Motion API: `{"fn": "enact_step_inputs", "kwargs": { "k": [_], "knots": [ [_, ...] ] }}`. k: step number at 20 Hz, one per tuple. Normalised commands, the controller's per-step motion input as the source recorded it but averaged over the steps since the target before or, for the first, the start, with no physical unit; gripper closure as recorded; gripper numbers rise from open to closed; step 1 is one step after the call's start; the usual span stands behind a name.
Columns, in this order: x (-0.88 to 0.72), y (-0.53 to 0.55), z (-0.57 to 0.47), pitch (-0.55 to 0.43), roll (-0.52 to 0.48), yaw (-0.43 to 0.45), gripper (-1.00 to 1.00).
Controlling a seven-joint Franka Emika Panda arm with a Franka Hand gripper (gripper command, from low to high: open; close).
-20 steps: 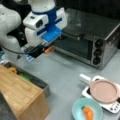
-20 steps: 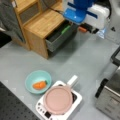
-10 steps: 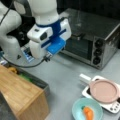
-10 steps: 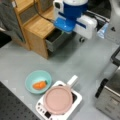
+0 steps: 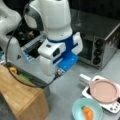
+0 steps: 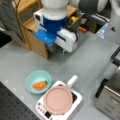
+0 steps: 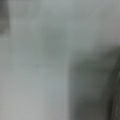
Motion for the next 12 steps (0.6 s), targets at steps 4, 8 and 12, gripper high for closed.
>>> {"fn": "enact_step_inputs", "kwargs": {
  "k": [4,8,12],
  "knots": [
    [0.92,-0.25,-0.12,0.171,-0.123,0.222,-1.0],
    [0.69,-0.12,-0.08,0.158,-0.085,0.176,-1.0],
    [0.4,-0.04,-0.02,0.135,-0.074,0.132,-1.0]
  ]
}}
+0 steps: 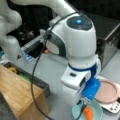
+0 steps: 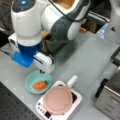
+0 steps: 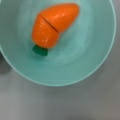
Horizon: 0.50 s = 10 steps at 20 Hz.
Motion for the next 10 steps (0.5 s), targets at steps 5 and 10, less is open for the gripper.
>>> {"fn": "enact_step_inputs", "kwargs": {
  "k": [5,10],
  "knots": [
    [0.31,0.03,-0.11,0.143,-0.036,0.089,-1.0],
    [0.28,0.02,-0.17,0.169,0.004,0.07,-1.0]
  ]
}}
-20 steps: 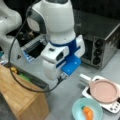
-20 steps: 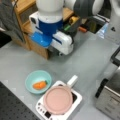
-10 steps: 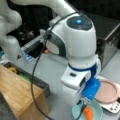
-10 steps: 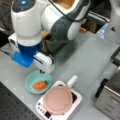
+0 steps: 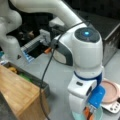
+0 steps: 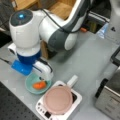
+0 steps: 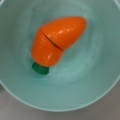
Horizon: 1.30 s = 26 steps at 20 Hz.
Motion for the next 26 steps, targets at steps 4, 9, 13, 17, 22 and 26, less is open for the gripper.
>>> {"fn": "enact_step_inputs", "kwargs": {
  "k": [4,9,13,17,22,26],
  "knots": [
    [0.23,-0.02,-0.08,0.131,-0.001,0.047,-1.0],
    [0.16,-0.08,-0.03,0.077,-0.013,0.027,-1.0],
    [0.11,-0.16,-0.05,0.072,-0.028,0.026,-1.0],
    [0.07,-0.17,-0.09,0.121,-0.033,-0.004,-1.0],
    [0.05,-0.09,-0.12,0.082,-0.038,0.013,-1.0],
    [0.02,0.03,-0.03,0.051,-0.074,0.005,-1.0]
  ]
}}
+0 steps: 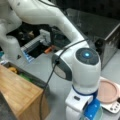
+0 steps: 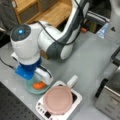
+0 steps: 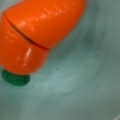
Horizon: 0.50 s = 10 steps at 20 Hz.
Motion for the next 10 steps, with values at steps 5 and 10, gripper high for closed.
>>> {"fn": "enact_step_inputs", "kwargs": {
  "k": [5,10],
  "knots": [
    [0.02,0.11,-0.06,0.032,-0.121,-0.008,-1.0],
    [0.0,0.17,-0.07,0.019,-0.156,-0.026,-1.0]
  ]
}}
